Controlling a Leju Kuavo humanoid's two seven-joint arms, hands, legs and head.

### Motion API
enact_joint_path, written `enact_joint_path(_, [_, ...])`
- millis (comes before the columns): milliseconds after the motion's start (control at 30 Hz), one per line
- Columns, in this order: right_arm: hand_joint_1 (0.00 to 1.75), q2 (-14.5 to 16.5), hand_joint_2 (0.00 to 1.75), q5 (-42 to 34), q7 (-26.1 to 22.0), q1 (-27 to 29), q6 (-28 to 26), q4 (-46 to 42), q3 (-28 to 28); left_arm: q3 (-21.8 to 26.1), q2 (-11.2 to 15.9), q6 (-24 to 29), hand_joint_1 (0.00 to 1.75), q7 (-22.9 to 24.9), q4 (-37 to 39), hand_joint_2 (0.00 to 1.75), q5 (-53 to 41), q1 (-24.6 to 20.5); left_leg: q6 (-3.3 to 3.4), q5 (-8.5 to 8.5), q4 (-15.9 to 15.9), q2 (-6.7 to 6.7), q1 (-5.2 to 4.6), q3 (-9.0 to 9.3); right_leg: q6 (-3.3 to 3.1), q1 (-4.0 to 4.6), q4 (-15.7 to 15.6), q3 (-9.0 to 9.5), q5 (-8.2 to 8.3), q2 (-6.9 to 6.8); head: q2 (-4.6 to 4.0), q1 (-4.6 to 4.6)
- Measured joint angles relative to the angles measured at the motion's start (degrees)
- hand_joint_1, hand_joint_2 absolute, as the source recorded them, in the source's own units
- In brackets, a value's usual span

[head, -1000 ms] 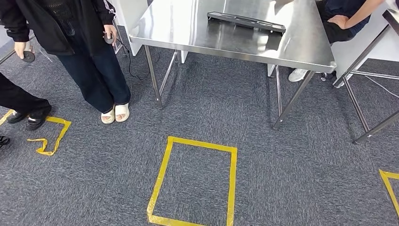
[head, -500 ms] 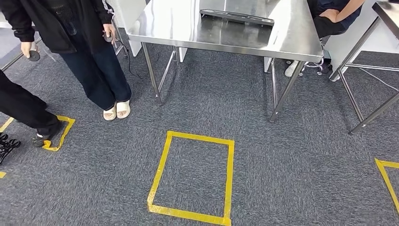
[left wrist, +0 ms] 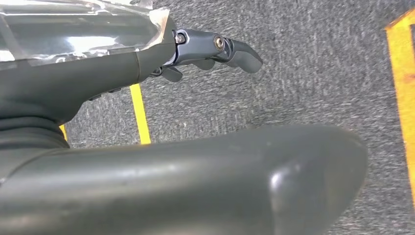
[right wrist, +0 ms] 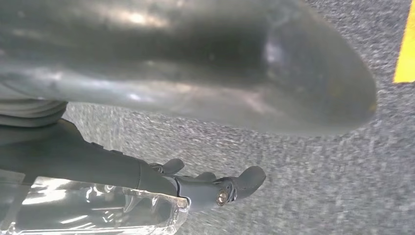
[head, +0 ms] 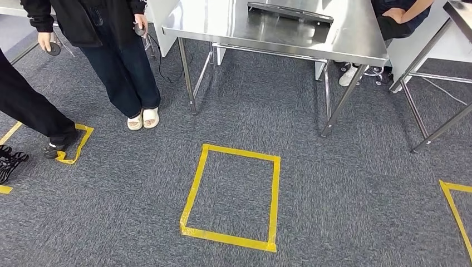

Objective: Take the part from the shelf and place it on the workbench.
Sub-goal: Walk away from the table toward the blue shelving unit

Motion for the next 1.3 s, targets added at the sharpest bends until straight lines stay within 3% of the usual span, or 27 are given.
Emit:
enact_joint_path(67, [0.0, 0.0, 0.0, 0.8, 0.4, -0.1, 0.1, -0.2, 0.2, 0.1, 0.0, 0.0, 0.0, -0.1, 0.0, 0.0, 0.3, 0.0, -0.46, 0.89, 0.0, -0.51, 0.04, -0.73, 0.43, 0.0, -7.5, 5.4, 2.41, 1.27, 0.0, 0.01])
enact_joint_path(133, [0.0, 0.0, 0.0, 2.1, 1.1, -0.2, 0.3, -0.4, 0.8, 0.2, -0.1, 0.1, 0.0, -0.2, 0.0, 0.0, 0.7, -0.1, -1.14, 1.86, 0.0, -1.11, -0.03, -1.25, -0.2, 0.18, -15.6, 10.57, 2.66, 3.31, 0.0, -0.04])
enact_joint_path(167, [0.0, 0.0, 0.0, 2.6, 1.5, -0.3, 0.4, -0.5, 1.1, 0.3, -0.2, 0.1, 0.0, -0.3, 0.0, 0.0, 0.7, -0.1, -1.48, 2.36, -0.1, -1.39, -0.03, -1.45, -0.62, 0.36, -17.6, 11.68, 2.27, 3.85, 0.0, -0.05])
enact_joint_path(200, [0.0, 0.0, 0.0, 3.0, 1.9, -0.3, 0.6, -0.6, 1.4, 0.3, -0.2, 0.1, 0.0, -0.4, 0.0, 0.0, 0.8, -0.1, -1.87, 2.84, -0.2, -1.8, -0.06, -1.57, -0.93, 0.57, -18.3, 11.91, 2.16, 3.58, 0.0, -0.07])
enact_joint_path(267, [0.0, 0.0, 0.0, 3.2, 2.3, -0.4, 0.8, -0.7, 1.9, 0.4, -0.3, 0.1, 0.0, -0.5, 0.0, 0.0, 1.0, 0.0, -2.5, 2.99, 0.0, -2.26, 0.16, -1.98, -1.8, 0.2, -18.6, 11.49, 2.64, 2.42, 0.0, -0.07])
enact_joint_path(333, [0.0, 0.1, 0.0, 3.2, 2.5, -0.4, 0.8, -0.9, 2.2, 0.5, -0.3, 0.0, 0.0, -0.5, 0.0, 0.0, 0.9, 0.1, -2.97, -0.22, 3.6, -1.65, 0.34, -3.62, -2.98, -0.3, -18.8, 11.08, 3.28, 1.1, 0.0, -0.26])
enact_joint_path(400, [0.0, 0.1, 0.0, 3.1, 2.5, -0.3, 0.9, -0.9, 2.4, 0.5, -0.3, 0.0, 0.0, -0.5, 0.0, 0.0, 0.7, 0.1, -3.55, -5.13, 11.3, -1.0, 0.47, -6.41, -3.6, -0.15, -18.8, 10.56, 3.66, -0.36, 0.0, -0.43])
enact_joint_path(433, [0.0, 0.1, 0.0, 3.1, 2.5, -0.2, 0.9, -0.9, 2.4, 0.5, -0.3, -0.1, 0.0, -0.4, 0.0, 0.0, 0.5, 0.2, -3.85, -6.45, 14.7, -0.92, 0.59, -7.42, -3.65, -0.11, -18.7, 10.35, 3.79, -1.11, 0.0, -0.42])
enact_joint_path(467, [0.0, 0.1, 0.0, 3.0, 2.4, -0.1, 0.9, -0.9, 2.4, 0.5, -0.3, -0.1, 0.0, -0.4, 0.0, 0.0, 0.3, 0.3, -4.1, -6.61, 16.2, -0.76, 0.76, -7.54, -3.65, -0.09, -18.7, 10.21, 3.9, -1.85, 0.0, -0.43])
enact_joint_path(500, [0.0, 0.2, 0.0, 2.8, 2.4, -0.1, 0.9, -1.0, 2.4, 0.5, -0.3, -0.2, 0.0, -0.4, 0.0, 0.0, 0.1, 0.3, -4.32, -5.75, 15.6, -0.46, 0.97, -6.53, -3.61, -0.12, -18.6, 10.14, 3.96, -2.54, 0.0, -0.42])
enact_joint_path(567, [0.0, 0.3, 0.0, 2.6, 2.3, 0.0, 0.9, -1.0, 2.4, 0.5, -0.2, -0.2, 0.0, -0.4, 0.0, 0.0, -0.1, 0.3, -4.62, -2.69, 8.5, 1.21, 1.4, -1.79, -3.36, -0.19, -18.3, 10.25, 3.86, -3.67, 0.0, -0.44])
enact_joint_path(633, [0.0, 0.4, 0.0, 2.5, 2.2, 0.0, 0.9, -1.0, 2.4, 0.5, -0.2, -0.2, 0.0, -0.4, 0.0, 0.0, -0.2, 0.2, -4.27, -1.14, 2.3, 3.33, 1.19, 1.98, -2.69, 0.14, -17.8, 10.1, 3.57, -4.59, 0.0, -0.48])
enact_joint_path(700, [0.0, 0.4, 0.0, 2.5, 2.2, 0.0, 0.9, -1.1, 2.4, 0.5, -0.2, -0.2, 0.0, -0.4, 0.0, 0.0, -0.3, 0.1, -3.26, -1.41, 0.8, 3.63, 0.66, 2.36, -1.92, 0.49, -17.4, 10.0, 3.42, -5.54, 0.0, -0.35])
enact_joint_path(767, [0.0, 0.5, 0.0, 2.3, 2.1, 0.0, 0.8, -1.2, 2.4, 0.5, -0.2, -0.2, 0.0, -0.3, 0.0, 0.0, -0.4, 0.2, -2.2, -1.3, 0.4, 2.53, 0.55, 1.82, -1.27, 0.47, -17.2, 10.01, 3.26, -6.06, 0.0, -0.2])
enact_joint_path(833, [0.0, 0.6, 0.0, 2.2, 1.9, 0.0, 0.8, -1.2, 2.4, 0.5, -0.1, -0.2, 0.0, -0.3, 0.0, 0.0, -0.5, 0.2, -1.17, -0.68, 0.0, 1.45, 0.62, 1.46, -1.15, 0.26, -14.5, 8.52, 1.56, -3.92, 0.0, -0.13])
enact_joint_path(900, [0.0, 0.6, 0.0, 2.2, 1.6, 0.3, 0.7, -1.2, 2.4, 0.4, -0.1, -0.2, 0.0, -0.3, 0.0, 0.0, -0.7, 0.1, -0.45, -0.22, -0.2, 0.26, 0.57, 0.95, -1.6, 0.09, -6.8, 4.8, -1.91, -0.95, 0.0, -0.06])
enact_joint_path(967, [0.0, 0.6, 0.0, 2.1, 1.4, 0.6, 0.7, -1.2, 2.4, 0.3, -0.2, -0.2, 0.0, -0.3, 0.0, 0.0, -0.8, 0.1, -0.24, 0.06, -0.2, -1.12, 0.44, 0.54, -1.59, 0.1, 0.1, 1.46, -4.0, -0.05, 0.0, -0.06])
enact_joint_path(1000, [0.0, 0.6, 0.0, 2.0, 1.3, 0.7, 0.6, -1.2, 2.4, 0.3, -0.2, -0.2, 0.0, -0.3, 0.0, 0.0, -0.8, 0.2, -0.3, 0.18, -0.2, -1.89, 0.42, 0.46, -1.22, 0.1, 0.2, 1.34, -3.52, 0.07, 0.0, -0.06])
enact_joint_path(1067, [0.0, 0.6, 0.0, 1.9, 1.1, 0.9, 0.6, -1.2, 2.4, 0.2, -0.2, -0.2, 0.0, -0.3, 0.0, 0.0, -0.9, 0.2, -0.56, 0.39, -0.1, -3.29, 0.48, 0.47, -0.29, 0.0, -5.3, 3.76, -0.6, 0.55, 0.0, -0.05])
enact_joint_path(1100, [0.0, 0.5, 0.0, 1.9, 1.0, 0.9, 0.6, -1.2, 2.4, 0.2, -0.2, -0.2, 0.0, -0.3, 0.0, 0.0, -1.0, 0.1, -0.81, 0.52, -0.1, -4.02, 0.48, 0.4, 0.01, -0.13, -9.8, 5.69, 1.23, 2.08, 0.0, -0.01])
enact_joint_path(1167, [0.0, 0.6, 0.0, 1.8, 0.8, 1.0, 0.5, -1.2, 2.4, 0.2, -0.2, -0.2, 0.0, -0.3, 0.0, 0.0, -1.2, 0.0, -1.36, 0.79, 0.1, -5.11, 0.33, 0.02, -0.04, -0.24, -15.4, 7.88, 3.23, 4.65, 0.0, -0.02])
enact_joint_path(1200, [0.0, 0.6, 0.0, 1.7, 0.7, 1.0, 0.5, -1.2, 2.4, 0.2, -0.2, -0.3, 0.0, -0.3, 0.0, 0.0, -1.2, 0.0, -1.73, 0.99, 0.1, -5.65, 0.26, -0.22, -0.27, -0.2, -16.7, 8.25, 3.61, 5.5, 0.0, -0.03])
enact_joint_path(1300, [0.0, 0.6, 0.0, 1.5, 0.6, 1.0, 0.3, -1.2, 2.4, 0.1, -0.2, -0.4, 0.0, -0.3, 0.0, 0.0, -1.3, 0.1, -2.8, 1.54, -0.2, -6.82, 0.47, -0.68, -1.21, -0.17, -16.7, 8.41, 4.05, 3.82, 0.0, -0.05])
